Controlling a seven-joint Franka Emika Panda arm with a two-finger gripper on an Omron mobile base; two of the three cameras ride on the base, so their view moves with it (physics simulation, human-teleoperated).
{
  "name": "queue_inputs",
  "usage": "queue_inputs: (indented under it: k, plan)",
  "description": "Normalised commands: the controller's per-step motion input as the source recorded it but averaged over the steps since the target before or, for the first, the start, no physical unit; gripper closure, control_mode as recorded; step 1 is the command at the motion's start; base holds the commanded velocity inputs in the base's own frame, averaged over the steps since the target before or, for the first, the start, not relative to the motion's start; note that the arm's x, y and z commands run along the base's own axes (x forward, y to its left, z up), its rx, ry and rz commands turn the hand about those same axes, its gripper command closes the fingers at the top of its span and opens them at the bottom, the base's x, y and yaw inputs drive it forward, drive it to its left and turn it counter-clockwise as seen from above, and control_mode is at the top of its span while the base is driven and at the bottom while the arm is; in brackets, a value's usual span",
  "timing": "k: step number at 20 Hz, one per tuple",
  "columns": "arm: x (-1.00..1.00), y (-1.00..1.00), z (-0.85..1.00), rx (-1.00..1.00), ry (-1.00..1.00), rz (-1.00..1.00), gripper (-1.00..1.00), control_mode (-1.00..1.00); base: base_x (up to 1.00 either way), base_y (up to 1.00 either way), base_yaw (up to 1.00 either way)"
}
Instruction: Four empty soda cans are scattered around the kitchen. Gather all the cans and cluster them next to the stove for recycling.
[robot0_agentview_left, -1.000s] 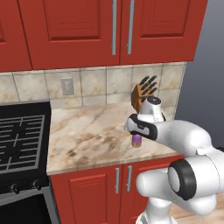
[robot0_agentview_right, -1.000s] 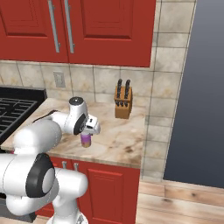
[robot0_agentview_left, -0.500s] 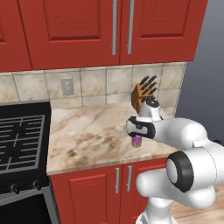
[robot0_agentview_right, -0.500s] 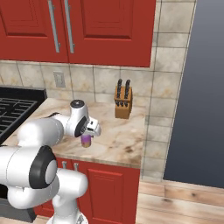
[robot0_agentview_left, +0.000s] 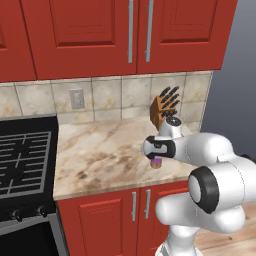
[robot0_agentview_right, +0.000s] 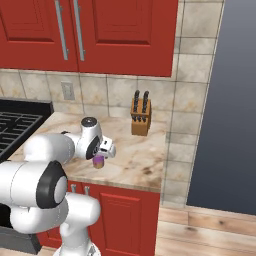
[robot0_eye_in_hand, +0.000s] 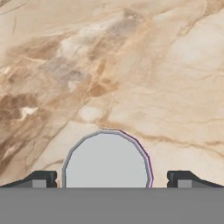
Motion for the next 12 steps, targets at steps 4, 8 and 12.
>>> queue_inputs:
  k: [4, 8, 12]
  plan:
    - [0.08, 0.0, -0.15, 0.0, -0.03, 0.0, -1.0, -1.0, 0.0, 0.0, 0.0]
    - [0.1, 0.01, -0.14, 0.0, -0.06, 0.0, 1.0, -1.0, 0.0, 0.0, 0.0]
    - [0.01, 0.0, -0.04, 0.0, -0.02, 0.0, 1.0, -1.0, 0.0, 0.0, 0.0]
